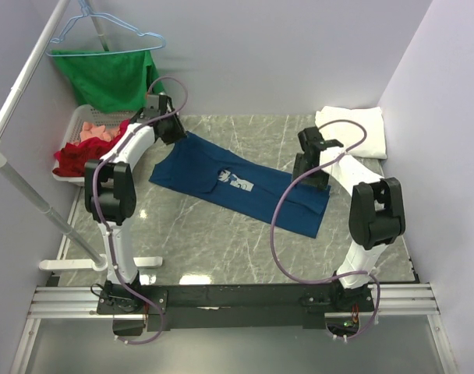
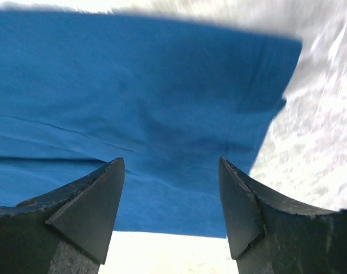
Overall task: Fold and stack the t-shirts
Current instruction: Fold the tshirt
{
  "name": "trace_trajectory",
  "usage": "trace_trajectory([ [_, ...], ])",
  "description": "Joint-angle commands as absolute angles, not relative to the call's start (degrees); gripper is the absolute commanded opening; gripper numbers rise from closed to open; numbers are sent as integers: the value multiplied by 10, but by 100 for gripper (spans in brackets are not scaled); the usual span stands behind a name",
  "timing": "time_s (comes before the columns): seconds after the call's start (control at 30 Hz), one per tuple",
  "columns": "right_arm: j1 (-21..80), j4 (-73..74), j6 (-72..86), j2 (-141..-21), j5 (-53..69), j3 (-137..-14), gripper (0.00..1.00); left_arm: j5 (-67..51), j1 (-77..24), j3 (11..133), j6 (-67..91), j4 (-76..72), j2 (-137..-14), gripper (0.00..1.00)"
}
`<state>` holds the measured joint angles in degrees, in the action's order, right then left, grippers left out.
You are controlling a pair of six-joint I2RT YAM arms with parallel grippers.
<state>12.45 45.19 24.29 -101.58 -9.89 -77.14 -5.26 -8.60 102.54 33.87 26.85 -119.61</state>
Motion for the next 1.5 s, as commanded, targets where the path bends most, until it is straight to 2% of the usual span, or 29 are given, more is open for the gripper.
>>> trace_trajectory([
  [0.0,124,425,223,-1005,-101,-738,73,-26,-87,966,333,270,-1140,45],
  [0.3,130,432,229,-1051,-57,-737,69,17,-87,926,354,303,-1097,48],
  [0.8,174,444,291,-1042,-2,-640,66,21,-87,920,364,330,-1088,49],
  [1.03,240,443,333,-1010,36,-572,66,20,-87,926,366,338,-1102,49],
  [1.3,372,451,389,-984,69,-548,66,5,-95,916,390,338,-1141,49],
  [1.47,417,457,418,-969,74,-541,66,4,-115,915,408,341,-1167,49],
])
